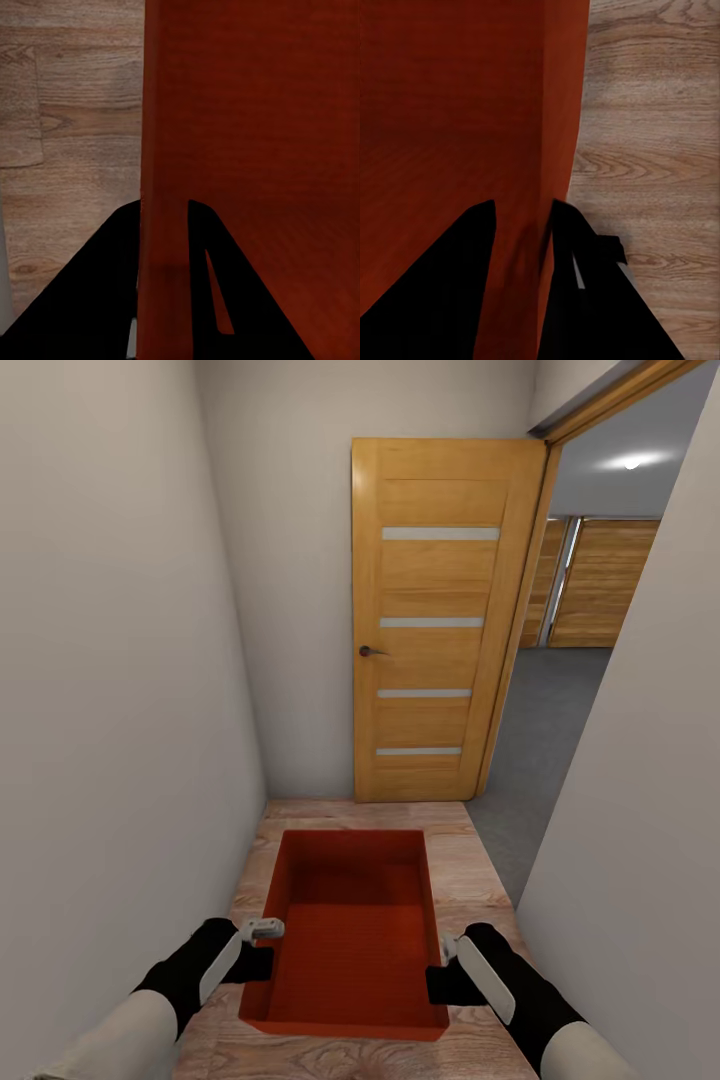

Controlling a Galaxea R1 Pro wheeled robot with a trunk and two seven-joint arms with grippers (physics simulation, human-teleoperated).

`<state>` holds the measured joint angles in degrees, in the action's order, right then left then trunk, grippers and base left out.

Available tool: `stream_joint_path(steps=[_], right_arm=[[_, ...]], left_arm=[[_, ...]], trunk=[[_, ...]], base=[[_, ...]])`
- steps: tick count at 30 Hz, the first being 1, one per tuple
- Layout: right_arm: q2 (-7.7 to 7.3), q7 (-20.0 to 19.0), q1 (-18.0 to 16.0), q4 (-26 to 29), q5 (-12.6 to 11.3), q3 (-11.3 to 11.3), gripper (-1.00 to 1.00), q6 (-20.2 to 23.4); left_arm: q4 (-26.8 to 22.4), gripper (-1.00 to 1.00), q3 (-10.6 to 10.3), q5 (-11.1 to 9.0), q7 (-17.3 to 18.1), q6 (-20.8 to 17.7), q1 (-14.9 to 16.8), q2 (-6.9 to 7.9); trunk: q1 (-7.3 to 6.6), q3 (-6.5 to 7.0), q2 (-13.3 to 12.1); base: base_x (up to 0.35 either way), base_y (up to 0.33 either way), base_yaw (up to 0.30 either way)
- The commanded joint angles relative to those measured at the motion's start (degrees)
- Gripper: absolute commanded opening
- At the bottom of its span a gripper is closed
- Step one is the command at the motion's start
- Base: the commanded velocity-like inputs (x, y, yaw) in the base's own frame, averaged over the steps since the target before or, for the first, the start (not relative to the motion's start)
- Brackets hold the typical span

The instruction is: Move the two storage containers from the living room to the garage. In the garage, place one container on the floor and stack the other container on top of it (either order is fine).

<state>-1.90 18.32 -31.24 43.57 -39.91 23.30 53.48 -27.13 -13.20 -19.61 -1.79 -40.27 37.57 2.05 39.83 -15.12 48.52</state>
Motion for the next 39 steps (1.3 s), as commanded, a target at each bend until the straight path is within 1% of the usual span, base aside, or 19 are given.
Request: stream_joint_path(steps=[1, 2, 12, 15, 39], right_arm=[[0.29, 0.25, -0.05, 0.11, -0.27, -0.06, -1.0, 0.04], [1.02, -2.48, -0.05, 0.11, 5.21, -2.65, -1.0, 0.04], [1.03, -2.44, -0.05, 0.11, 5.22, -2.65, -1.0, 0.04], [1.02, -2.44, -0.05, 0.11, 5.23, -2.65, -1.0, 0.04], [1.05, -2.42, -0.05, 0.11, 5.24, -2.65, -1.0, 0.04]], left_arm=[[-0.11, -1.0, -0.06, -0.05, 0.15, -0.25, 0.05, -0.28], [-0.11, -1.0, 16.8, 21.47, 7.18, -0.25, 0.05, -3.19], [-0.11, -1.0, 16.87, 21.46, 7.15, -0.25, 0.05, -3.19], [-0.11, -1.0, 16.88, 21.46, 7.15, -0.25, 0.05, -3.19], [-0.11, -1.0, 16.89, 21.46, 7.15, -0.25, 0.05, -3.19]], trunk=[[0.01, -0.08, 0.07], [0.01, -0.08, 0.07], [0.01, -0.08, 0.07], [0.01, -0.08, 0.07], [0.01, -0.08, 0.07]], base=[[0.0, 0.0, 0.0], [0.0, 0.0, 0.0], [0.002, 0.0, 0.0], [0.141, 0.0, 0.0], [0.315, 0.0, 0.0]])
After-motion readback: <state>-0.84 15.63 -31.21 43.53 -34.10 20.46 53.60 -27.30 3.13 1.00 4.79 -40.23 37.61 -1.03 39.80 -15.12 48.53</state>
